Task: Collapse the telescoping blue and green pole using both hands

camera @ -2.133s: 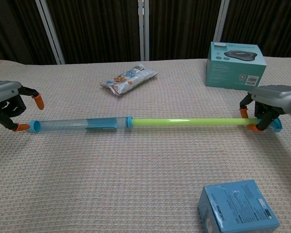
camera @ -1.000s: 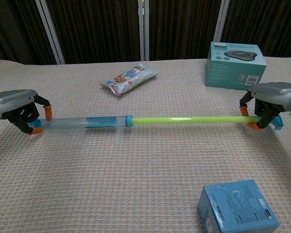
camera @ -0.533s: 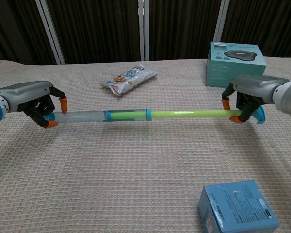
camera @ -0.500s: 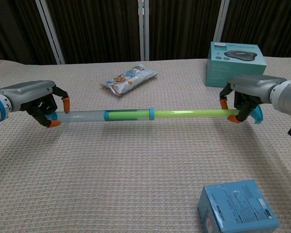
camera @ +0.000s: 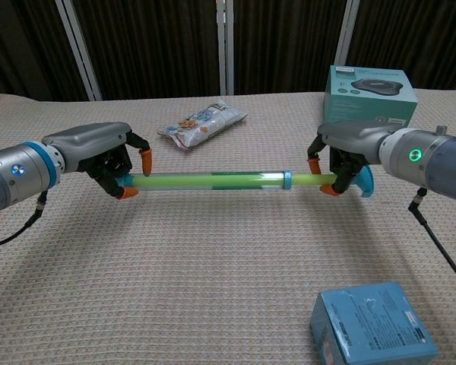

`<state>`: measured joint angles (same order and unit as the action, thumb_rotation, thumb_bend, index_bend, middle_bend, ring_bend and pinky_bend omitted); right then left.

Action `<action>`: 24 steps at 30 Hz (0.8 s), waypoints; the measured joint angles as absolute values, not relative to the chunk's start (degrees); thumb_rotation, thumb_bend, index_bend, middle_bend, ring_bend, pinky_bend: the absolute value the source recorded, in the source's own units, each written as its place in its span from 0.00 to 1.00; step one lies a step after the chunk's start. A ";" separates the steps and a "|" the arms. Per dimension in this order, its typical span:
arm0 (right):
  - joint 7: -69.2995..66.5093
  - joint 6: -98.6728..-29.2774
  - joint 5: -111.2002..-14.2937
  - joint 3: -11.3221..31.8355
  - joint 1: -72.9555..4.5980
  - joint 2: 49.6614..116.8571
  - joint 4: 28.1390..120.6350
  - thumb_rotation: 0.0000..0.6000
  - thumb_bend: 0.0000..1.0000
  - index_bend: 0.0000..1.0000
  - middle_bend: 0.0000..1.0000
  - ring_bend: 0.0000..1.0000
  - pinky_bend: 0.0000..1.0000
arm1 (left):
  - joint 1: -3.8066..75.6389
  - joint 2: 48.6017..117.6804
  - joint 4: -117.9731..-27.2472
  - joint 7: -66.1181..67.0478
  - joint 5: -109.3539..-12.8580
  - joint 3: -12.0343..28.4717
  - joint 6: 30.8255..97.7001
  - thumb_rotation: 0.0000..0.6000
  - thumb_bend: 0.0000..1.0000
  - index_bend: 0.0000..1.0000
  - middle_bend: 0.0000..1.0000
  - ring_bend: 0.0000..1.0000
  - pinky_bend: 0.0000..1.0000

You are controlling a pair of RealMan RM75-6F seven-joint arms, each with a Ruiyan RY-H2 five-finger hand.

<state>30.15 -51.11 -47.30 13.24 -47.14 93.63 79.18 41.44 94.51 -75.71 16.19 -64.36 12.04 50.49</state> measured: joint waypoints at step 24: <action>24.15 -59.10 -57.53 8.74 -40.31 83.35 86.83 1.00 0.00 0.00 0.37 0.47 0.43 | 34.99 84.26 -84.87 13.97 -65.93 9.73 60.03 1.00 0.07 0.00 0.16 0.19 0.11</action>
<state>24.15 -59.10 -57.53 8.74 -40.31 83.35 86.83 34.99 84.26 -84.87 13.97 -65.93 9.73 60.03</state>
